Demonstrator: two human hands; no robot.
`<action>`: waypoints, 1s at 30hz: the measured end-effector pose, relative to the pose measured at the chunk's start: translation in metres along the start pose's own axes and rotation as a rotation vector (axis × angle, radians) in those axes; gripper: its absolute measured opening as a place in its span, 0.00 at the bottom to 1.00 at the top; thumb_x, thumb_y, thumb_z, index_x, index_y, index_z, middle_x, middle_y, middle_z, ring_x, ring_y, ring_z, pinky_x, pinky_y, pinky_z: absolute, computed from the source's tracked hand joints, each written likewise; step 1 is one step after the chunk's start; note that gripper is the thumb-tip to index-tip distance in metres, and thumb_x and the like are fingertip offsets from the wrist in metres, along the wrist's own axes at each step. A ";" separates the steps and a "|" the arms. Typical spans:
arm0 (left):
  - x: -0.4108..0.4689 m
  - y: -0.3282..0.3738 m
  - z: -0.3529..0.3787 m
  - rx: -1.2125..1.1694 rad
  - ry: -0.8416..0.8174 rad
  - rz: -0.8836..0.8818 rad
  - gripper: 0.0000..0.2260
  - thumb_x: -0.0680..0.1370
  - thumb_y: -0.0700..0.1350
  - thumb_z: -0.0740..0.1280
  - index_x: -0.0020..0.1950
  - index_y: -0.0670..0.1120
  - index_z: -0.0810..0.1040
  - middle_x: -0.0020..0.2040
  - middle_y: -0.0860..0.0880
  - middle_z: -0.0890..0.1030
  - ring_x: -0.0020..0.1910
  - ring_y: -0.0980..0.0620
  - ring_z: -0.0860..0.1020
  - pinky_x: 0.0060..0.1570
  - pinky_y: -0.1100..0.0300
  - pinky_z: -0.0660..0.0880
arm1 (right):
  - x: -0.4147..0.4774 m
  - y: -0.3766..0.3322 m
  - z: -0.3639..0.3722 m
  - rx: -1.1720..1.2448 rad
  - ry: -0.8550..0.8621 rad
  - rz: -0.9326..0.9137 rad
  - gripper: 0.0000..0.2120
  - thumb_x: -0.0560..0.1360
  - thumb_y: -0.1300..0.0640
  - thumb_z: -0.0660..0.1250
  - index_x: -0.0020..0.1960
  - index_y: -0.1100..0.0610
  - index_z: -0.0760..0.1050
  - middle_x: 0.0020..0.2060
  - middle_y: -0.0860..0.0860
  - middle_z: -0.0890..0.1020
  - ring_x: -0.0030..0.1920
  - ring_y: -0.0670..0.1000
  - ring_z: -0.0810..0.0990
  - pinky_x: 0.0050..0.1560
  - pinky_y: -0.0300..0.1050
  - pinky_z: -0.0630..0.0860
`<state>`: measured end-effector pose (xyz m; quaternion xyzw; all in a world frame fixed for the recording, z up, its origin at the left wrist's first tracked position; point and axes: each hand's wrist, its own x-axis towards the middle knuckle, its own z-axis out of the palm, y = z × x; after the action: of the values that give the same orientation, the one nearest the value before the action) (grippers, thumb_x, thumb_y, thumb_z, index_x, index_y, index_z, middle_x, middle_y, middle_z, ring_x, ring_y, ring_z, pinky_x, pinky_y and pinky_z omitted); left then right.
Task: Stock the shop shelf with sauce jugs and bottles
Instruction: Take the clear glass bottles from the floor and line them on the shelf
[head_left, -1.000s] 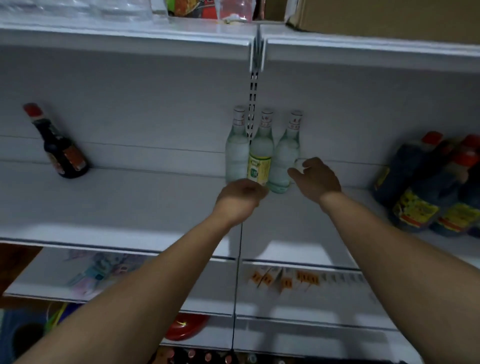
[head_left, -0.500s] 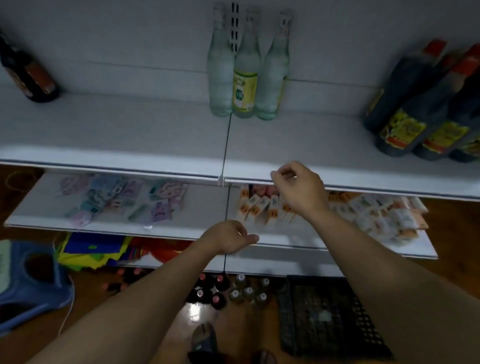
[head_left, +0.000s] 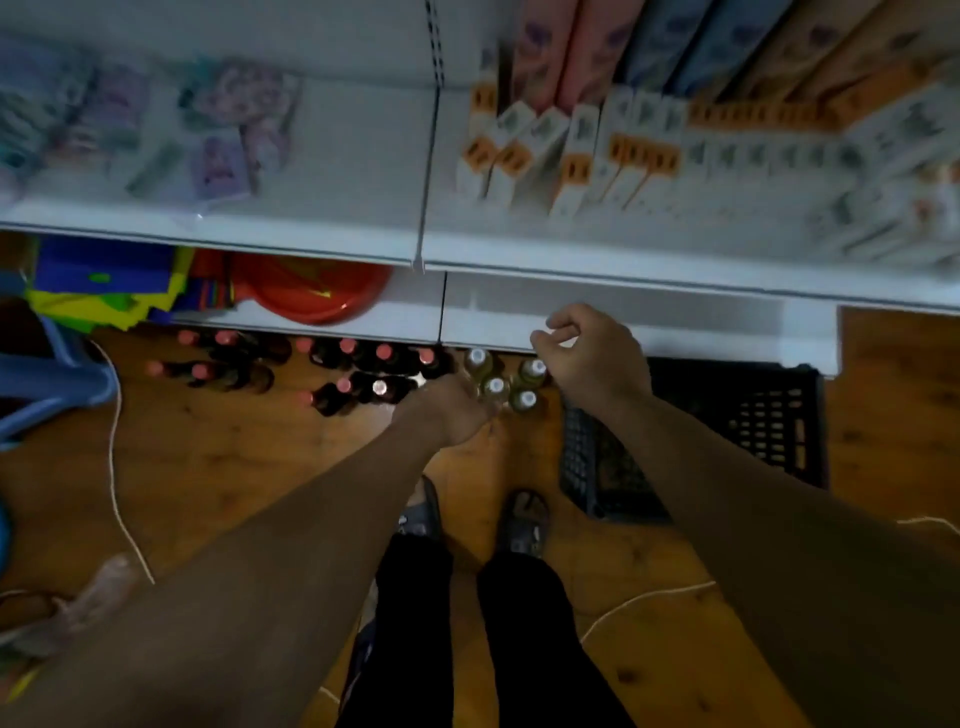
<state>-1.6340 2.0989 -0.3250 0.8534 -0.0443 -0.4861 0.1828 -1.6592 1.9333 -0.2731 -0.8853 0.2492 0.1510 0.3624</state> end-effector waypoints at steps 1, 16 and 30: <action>0.017 -0.009 0.012 -0.006 -0.013 -0.007 0.19 0.77 0.59 0.63 0.60 0.48 0.77 0.61 0.46 0.79 0.59 0.45 0.76 0.57 0.55 0.73 | 0.008 0.015 0.017 -0.022 -0.025 0.032 0.14 0.76 0.48 0.65 0.59 0.53 0.75 0.55 0.49 0.81 0.53 0.52 0.77 0.47 0.42 0.68; 0.226 -0.090 0.139 -0.053 0.193 0.081 0.30 0.75 0.51 0.69 0.75 0.54 0.61 0.74 0.50 0.64 0.68 0.45 0.71 0.64 0.49 0.71 | 0.089 0.198 0.227 -0.038 -0.050 0.320 0.15 0.77 0.49 0.62 0.63 0.50 0.72 0.61 0.54 0.72 0.55 0.58 0.76 0.46 0.45 0.66; 0.281 -0.076 0.160 0.147 0.336 0.204 0.15 0.76 0.38 0.65 0.61 0.49 0.74 0.64 0.46 0.71 0.56 0.40 0.75 0.45 0.56 0.67 | 0.123 0.227 0.274 0.069 0.036 0.252 0.11 0.76 0.54 0.62 0.56 0.56 0.73 0.54 0.54 0.73 0.50 0.56 0.74 0.43 0.42 0.63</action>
<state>-1.6300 2.0555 -0.6542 0.9246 -0.1347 -0.3114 0.1730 -1.7058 1.9495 -0.6464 -0.8367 0.3698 0.1708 0.3662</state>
